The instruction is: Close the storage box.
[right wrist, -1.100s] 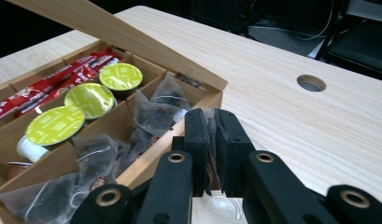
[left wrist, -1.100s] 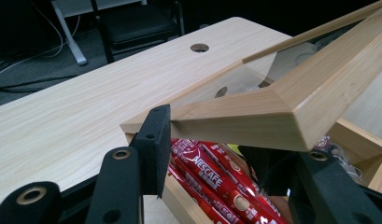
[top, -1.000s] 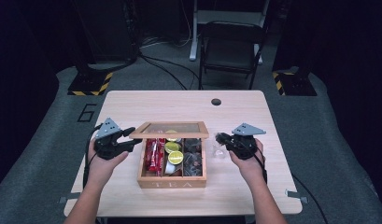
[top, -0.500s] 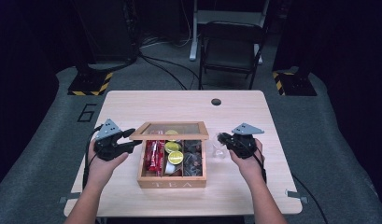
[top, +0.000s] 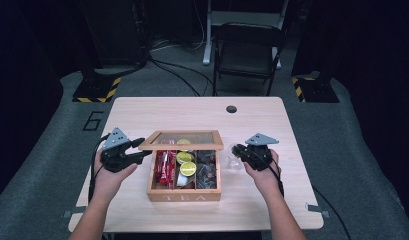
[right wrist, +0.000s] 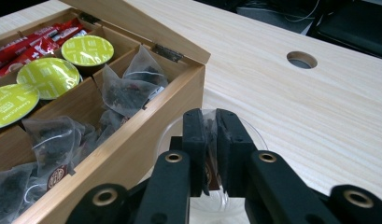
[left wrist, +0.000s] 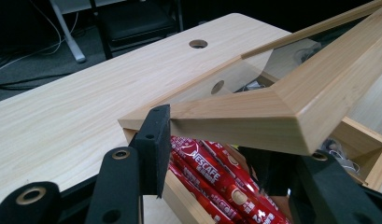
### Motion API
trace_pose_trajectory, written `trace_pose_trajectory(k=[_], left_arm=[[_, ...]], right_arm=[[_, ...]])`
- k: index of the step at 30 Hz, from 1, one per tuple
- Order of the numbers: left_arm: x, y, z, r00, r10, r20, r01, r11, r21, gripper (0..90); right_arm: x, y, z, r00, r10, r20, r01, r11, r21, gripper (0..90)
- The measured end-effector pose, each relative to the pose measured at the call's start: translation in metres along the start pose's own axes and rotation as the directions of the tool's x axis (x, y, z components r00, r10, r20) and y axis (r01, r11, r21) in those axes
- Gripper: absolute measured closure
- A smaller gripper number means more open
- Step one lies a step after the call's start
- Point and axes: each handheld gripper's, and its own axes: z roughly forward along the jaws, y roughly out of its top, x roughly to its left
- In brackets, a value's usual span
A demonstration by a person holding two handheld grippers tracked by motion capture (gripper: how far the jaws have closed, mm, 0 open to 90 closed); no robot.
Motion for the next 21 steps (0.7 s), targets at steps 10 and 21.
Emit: trace_pose_trajectory(k=[10, 21], left_arm=[[0.0001, 0.0002, 0.0003, 1.0000, -0.004, -0.003, 0.004, 1.0000, -0.005, 53.1], [0.0010, 0.0012, 0.0004, 1.0000, -0.007, 0.002, 0.007, 1.0000, -0.006, 53.2]], right_arm=[[0.0004, -0.0007, -0.0013, 0.9999, 0.010, 0.005, -0.010, 1.000, -0.003, 75.3], [0.0045, 0.0018, -0.0049, 0.9999, 0.011, 0.001, -0.011, 1.000, -0.019, 68.7]])
